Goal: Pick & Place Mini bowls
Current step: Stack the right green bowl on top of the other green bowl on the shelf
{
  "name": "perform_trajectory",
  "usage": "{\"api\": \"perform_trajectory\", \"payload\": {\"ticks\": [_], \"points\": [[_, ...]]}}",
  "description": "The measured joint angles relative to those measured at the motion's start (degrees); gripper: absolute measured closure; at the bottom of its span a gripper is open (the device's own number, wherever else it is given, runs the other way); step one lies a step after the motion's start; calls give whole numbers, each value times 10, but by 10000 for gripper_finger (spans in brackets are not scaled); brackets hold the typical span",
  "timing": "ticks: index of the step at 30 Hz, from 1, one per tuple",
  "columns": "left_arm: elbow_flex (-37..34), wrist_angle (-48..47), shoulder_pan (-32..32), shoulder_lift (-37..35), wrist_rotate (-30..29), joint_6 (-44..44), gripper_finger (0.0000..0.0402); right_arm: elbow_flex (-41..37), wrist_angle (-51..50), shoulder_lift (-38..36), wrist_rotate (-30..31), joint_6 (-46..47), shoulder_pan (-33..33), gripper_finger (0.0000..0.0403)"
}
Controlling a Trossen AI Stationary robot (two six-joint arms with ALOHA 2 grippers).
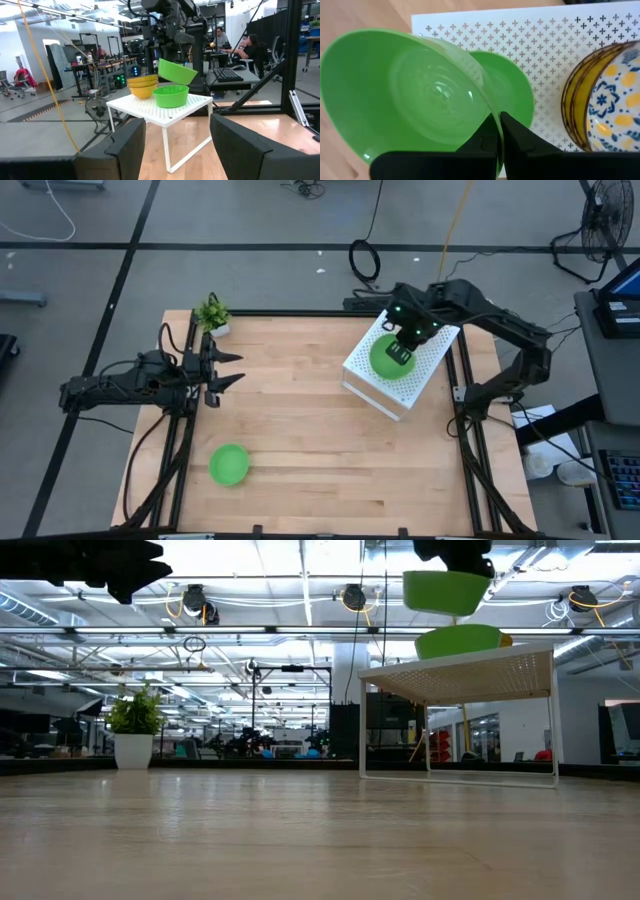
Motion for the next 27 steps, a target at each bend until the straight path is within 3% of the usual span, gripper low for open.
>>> {"api": "perform_trajectory", "payload": {"ticks": [7, 13, 23, 27], "points": [[0, 0, 0, 0, 0, -2, 178, 0, -5, 5, 8, -9, 0, 403], [0, 0, 0, 0, 1, -3, 178, 0, -10, 3, 64, 9, 0, 403], [0, 0, 0, 0, 1, -5, 178, -62, -10, 3, 61, 8, 1, 403], [0, 0, 0, 0, 1, -5, 178, -81, -10, 3, 25, 0, 1, 403]]}}
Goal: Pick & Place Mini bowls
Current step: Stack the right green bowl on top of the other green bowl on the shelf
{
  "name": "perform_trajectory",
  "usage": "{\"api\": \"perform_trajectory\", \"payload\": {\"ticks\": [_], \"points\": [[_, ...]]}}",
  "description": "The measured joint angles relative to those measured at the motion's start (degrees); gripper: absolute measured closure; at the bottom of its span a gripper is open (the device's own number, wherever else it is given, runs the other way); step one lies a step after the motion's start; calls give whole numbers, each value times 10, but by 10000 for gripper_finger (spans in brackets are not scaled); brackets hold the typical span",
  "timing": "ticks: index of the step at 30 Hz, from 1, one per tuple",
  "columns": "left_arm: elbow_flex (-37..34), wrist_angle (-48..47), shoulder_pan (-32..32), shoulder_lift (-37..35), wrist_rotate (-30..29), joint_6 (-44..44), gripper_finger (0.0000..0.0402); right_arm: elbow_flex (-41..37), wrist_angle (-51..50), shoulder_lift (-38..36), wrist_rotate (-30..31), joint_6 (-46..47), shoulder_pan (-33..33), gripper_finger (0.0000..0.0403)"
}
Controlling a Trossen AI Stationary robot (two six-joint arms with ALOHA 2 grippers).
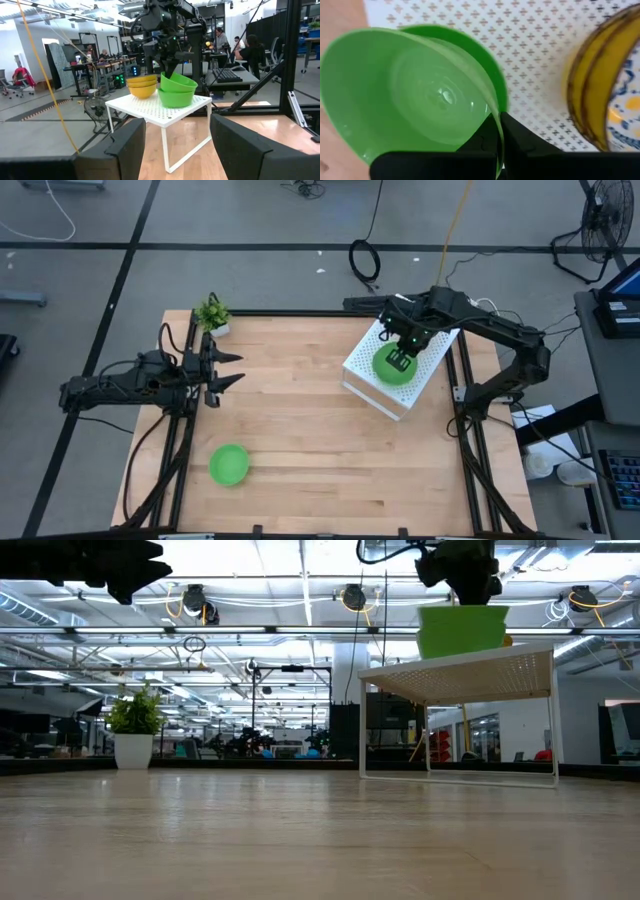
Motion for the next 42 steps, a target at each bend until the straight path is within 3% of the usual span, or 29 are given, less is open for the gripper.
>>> {"api": "perform_trajectory", "payload": {"ticks": [13, 30, 42], "points": [[0, 0, 0, 0, 0, -2, 178, 0, 13, -3, -8, 5, -5, 394], [0, 0, 0, 0, 0, -4, 179, 0, 35, -19, -25, 5, -5, 275], [0, 0, 0, 0, 0, -4, 178, 0, 129, -91, -24, -30, 8, 288]]}}
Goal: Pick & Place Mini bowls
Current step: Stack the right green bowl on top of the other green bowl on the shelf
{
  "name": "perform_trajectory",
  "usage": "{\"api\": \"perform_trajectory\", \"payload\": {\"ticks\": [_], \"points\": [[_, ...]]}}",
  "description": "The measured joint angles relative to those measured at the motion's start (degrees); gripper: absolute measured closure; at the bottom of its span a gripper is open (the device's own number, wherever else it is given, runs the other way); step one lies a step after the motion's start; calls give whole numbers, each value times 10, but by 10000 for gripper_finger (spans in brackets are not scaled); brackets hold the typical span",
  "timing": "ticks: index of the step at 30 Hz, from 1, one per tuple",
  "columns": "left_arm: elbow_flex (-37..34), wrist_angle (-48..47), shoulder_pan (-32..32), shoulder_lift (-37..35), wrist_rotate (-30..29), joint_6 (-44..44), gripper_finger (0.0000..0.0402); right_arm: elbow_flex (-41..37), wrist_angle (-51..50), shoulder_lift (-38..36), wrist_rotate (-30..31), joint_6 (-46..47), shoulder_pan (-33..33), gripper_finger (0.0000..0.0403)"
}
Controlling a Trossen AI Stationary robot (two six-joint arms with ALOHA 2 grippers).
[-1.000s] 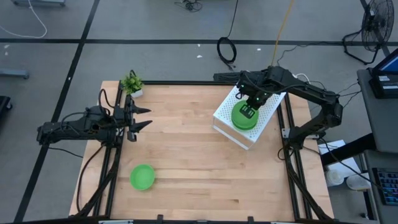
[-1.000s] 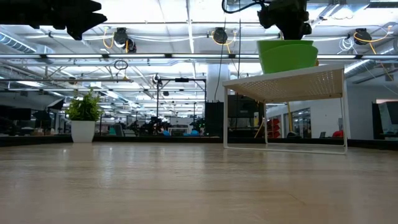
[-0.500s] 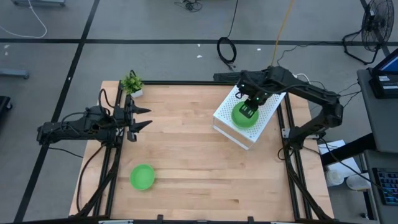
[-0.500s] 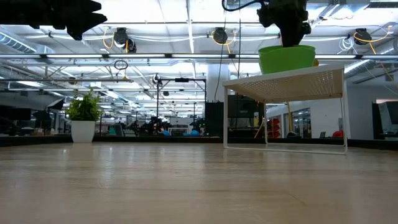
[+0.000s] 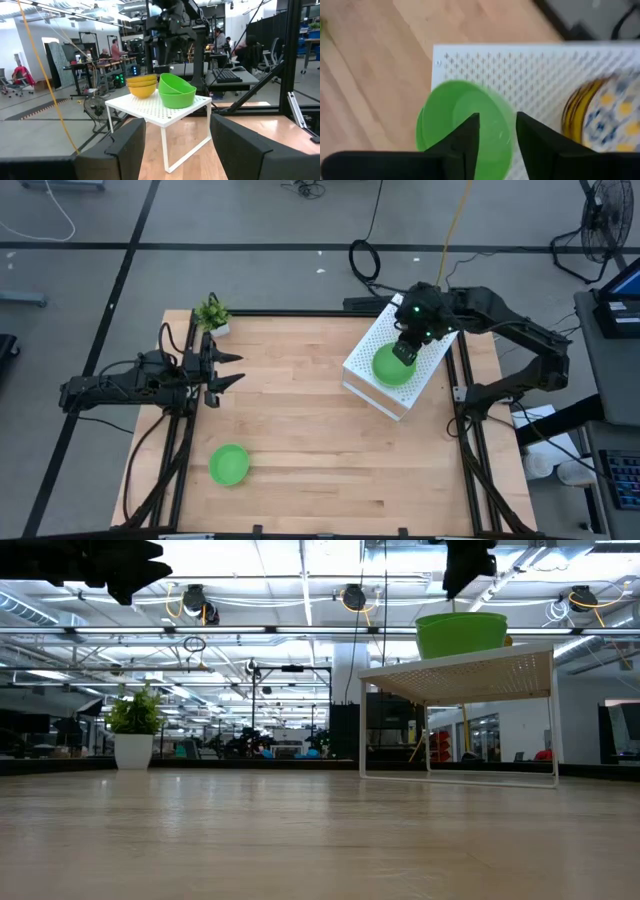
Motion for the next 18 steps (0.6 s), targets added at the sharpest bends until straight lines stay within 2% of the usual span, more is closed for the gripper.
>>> {"api": "perform_trajectory", "payload": {"ticks": [4, 7, 13, 18], "points": [[0, 0, 0, 0, 0, 0, 178, 0, 27, 1, 47, -53, 30, 338], [0, 0, 0, 0, 0, 0, 178, 0, 36, 18, 49, -81, 48, 390], [0, -1, 0, 0, 0, 0, 179, 0, 16, 77, 50, -91, 61, 401], [0, -4, 0, 0, 0, 0, 178, -1, -19, 117, 119, -91, 61, 402]]}}
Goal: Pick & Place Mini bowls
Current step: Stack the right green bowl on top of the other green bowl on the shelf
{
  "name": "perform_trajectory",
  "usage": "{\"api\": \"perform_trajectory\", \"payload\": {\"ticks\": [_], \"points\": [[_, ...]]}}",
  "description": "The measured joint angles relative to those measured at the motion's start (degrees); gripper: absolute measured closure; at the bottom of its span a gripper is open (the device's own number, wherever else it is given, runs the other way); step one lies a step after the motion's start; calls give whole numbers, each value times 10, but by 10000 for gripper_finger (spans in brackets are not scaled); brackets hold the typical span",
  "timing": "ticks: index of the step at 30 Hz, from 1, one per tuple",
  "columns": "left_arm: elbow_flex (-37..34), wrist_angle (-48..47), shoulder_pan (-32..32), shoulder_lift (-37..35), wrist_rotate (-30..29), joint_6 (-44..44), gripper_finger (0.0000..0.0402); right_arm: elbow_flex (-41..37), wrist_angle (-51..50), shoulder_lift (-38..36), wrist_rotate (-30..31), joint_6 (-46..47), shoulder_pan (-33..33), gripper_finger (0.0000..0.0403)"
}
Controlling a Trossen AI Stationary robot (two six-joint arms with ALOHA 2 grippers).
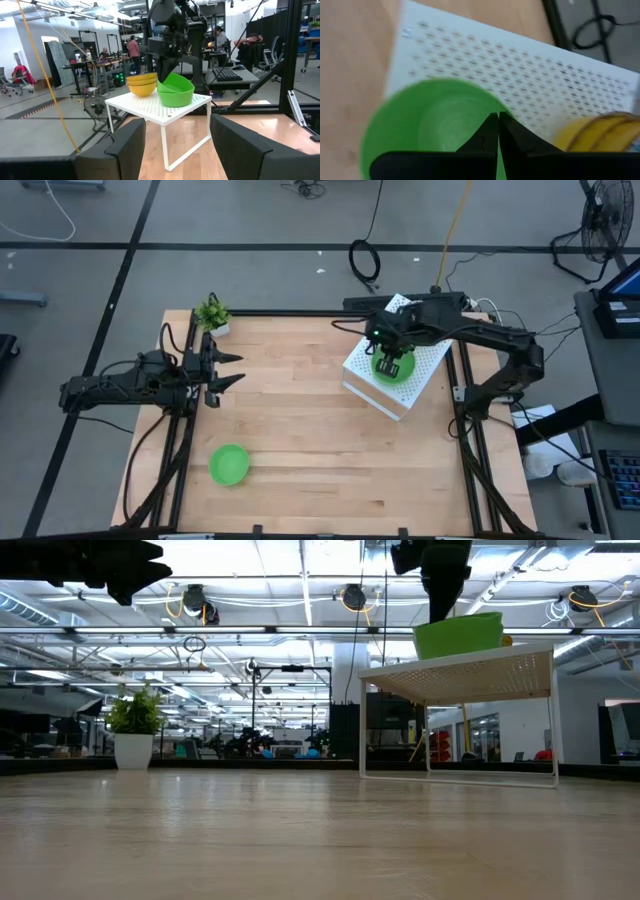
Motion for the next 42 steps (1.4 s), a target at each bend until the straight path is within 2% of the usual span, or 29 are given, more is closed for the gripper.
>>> {"api": "perform_trajectory", "payload": {"ticks": [2, 7, 17, 21, 26, 32, 42], "points": [[0, 0, 0, 0, 0, 0, 179, 0, -4, 7, 17, 7, 0, 402], [0, 0, 0, 0, 0, 0, 178, 0, -6, 15, 14, 22, 0, 403], [0, 0, 0, 0, 0, -2, 178, -62, -21, 14, -57, 70, -2, 403], [0, 0, 0, 0, 0, -2, 178, -89, 1, 11, -66, 70, -2, 403], [0, 0, 0, 0, 0, -2, 179, -82, 9, 7, -71, 69, 2, 403], [0, 0, 0, 0, 0, -2, 179, -51, -16, -9, -13, 90, 15, 403], [0, -3, 0, 0, 0, -2, 178, -53, -55, -6, -12, 121, 18, 403]]}}
